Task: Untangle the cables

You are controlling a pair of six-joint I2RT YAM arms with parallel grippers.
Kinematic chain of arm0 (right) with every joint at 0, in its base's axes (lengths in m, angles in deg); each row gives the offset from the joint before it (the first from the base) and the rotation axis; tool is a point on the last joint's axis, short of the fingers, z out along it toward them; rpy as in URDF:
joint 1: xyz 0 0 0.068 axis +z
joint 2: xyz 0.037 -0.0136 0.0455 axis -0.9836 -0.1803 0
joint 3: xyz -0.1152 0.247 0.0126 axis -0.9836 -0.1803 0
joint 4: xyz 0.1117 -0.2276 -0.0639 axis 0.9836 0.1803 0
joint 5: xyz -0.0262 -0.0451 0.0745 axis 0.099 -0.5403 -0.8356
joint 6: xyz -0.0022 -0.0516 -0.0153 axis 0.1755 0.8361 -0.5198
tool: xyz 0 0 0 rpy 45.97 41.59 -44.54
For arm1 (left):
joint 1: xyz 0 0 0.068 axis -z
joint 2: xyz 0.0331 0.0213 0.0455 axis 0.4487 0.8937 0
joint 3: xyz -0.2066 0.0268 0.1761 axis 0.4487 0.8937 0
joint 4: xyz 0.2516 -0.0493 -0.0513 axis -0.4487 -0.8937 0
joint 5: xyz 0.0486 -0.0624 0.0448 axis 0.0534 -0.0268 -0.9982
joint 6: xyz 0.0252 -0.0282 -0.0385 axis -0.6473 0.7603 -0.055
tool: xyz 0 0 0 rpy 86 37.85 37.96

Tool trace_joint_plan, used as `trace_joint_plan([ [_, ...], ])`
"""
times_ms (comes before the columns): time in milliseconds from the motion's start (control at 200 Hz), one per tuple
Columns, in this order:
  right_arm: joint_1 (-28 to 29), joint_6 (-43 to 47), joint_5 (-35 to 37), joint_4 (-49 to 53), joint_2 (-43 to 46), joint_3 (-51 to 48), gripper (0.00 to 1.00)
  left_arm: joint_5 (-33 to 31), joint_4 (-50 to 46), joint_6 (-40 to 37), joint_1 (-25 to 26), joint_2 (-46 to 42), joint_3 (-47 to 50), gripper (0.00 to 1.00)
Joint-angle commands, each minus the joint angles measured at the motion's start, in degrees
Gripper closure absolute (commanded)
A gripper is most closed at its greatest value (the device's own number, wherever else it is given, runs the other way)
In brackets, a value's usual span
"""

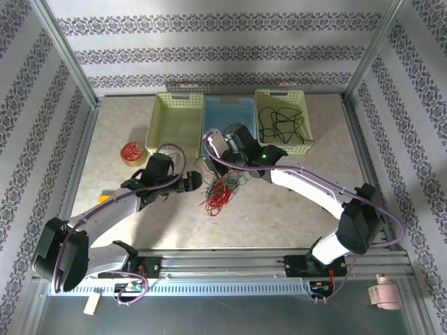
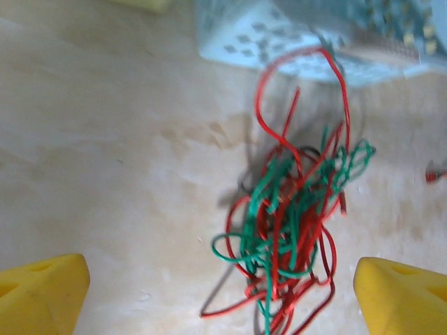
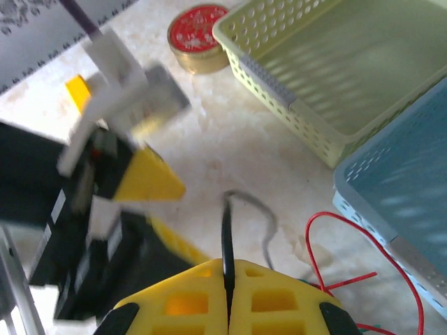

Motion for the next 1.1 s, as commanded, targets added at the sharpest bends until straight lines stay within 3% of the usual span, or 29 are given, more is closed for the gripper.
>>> trace_joint_plan([
  [0, -1.6, -4.7, 0.6, -3.8, 3.1, -0.5, 1.00, 3.4, 0.3, -5.1, 2.6, 1.9, -0.9, 0.03],
  [220, -4.1, -6.2, 2.5, -4.1, 6.5, 0.4, 1.00, 7.1, 0.0, -8.8, 4.6, 9.4, -4.5, 0.03],
  [475, -6.0, -7.0, 4.7, -4.7, 11.6, 0.5, 1.00, 1.4, -3.2, -11.4, 6.5, 18.7, -10.2, 0.07],
  [740, -7.3, -7.2, 5.8, -4.7, 15.7, 1.5, 1.00, 3.3, -2.2, -12.4, 6.6, 21.6, -10.8, 0.07],
  [885, -7.3, -5.8, 10.0, -4.7, 17.4, 1.9, 1.00, 4.4, -2.1, -13.2, 6.6, 22.6, -11.9, 0.08],
  [1095, -8.1, 0.4, 14.7, -2.3, 19.2, 8.1, 1.00, -0.7, -4.2, -13.5, 6.6, 25.2, -12.7, 0.09],
])
